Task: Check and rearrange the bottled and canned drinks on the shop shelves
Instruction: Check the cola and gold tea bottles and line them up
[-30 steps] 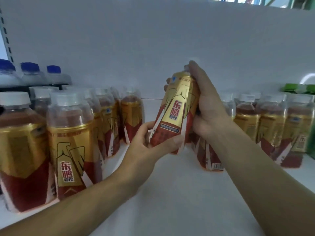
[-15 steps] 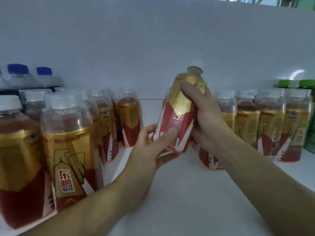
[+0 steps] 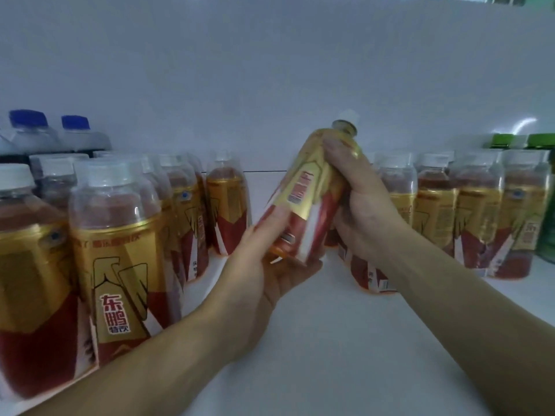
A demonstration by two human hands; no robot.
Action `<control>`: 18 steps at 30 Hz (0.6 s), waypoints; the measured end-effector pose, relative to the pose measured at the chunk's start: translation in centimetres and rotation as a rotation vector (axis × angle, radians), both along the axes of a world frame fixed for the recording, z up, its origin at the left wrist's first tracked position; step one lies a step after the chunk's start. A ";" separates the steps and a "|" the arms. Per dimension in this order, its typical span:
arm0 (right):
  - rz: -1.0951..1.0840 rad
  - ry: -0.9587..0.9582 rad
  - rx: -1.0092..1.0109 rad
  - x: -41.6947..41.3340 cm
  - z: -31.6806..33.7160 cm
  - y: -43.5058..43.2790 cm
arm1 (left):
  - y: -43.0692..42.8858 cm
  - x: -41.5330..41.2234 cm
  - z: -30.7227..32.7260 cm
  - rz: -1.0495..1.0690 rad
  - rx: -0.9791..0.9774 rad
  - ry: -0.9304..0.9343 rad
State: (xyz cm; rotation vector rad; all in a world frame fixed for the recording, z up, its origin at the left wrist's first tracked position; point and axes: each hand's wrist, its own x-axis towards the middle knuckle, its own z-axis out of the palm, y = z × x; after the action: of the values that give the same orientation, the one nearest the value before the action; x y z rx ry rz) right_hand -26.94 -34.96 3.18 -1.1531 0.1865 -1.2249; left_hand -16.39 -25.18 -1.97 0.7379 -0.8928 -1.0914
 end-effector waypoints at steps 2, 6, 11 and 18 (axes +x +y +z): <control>0.035 0.011 -0.012 -0.2 0.0 -0.1 | 0.1 0.2 0.0 -0.075 0.060 0.094; 0.007 0.089 -0.057 -0.5 0.2 0.0 | 0.2 0.1 0.1 -0.106 0.134 -0.009; -0.102 0.092 -0.104 -0.1 0.1 0.2 | 0.4 0.0 0.4 0.015 -0.063 -0.089; 0.037 0.086 -0.059 -0.4 0.1 0.2 | 0.4 0.3 0.4 -0.072 0.087 0.008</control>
State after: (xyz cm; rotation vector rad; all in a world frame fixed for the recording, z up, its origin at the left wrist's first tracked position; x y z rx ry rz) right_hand -27.32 -34.77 3.30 -1.2560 0.1940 -1.1554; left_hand -16.10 -24.78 -1.61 0.7778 -0.8748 -1.2024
